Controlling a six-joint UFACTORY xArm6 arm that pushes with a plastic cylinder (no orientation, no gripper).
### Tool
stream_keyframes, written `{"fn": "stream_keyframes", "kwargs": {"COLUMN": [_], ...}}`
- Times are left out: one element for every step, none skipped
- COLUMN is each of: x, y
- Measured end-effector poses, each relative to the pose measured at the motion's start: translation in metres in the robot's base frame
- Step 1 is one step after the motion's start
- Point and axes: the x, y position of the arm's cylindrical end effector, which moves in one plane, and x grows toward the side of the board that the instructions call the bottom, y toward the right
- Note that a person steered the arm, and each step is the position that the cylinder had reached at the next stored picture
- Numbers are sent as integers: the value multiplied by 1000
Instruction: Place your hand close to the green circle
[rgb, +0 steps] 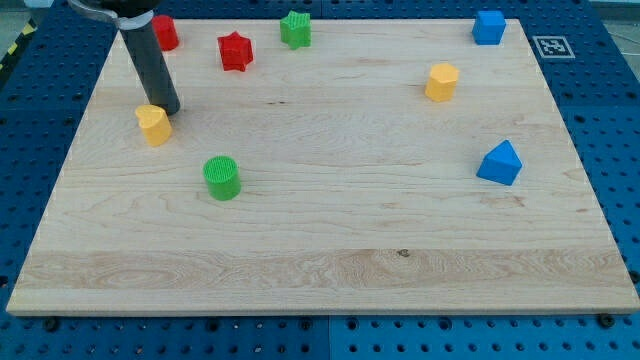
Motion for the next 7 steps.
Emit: {"fn": "stream_keyframes", "kwargs": {"x": [0,-1,5,28,55,58,60], "y": [-5,5,35,54,60,60,60]}}
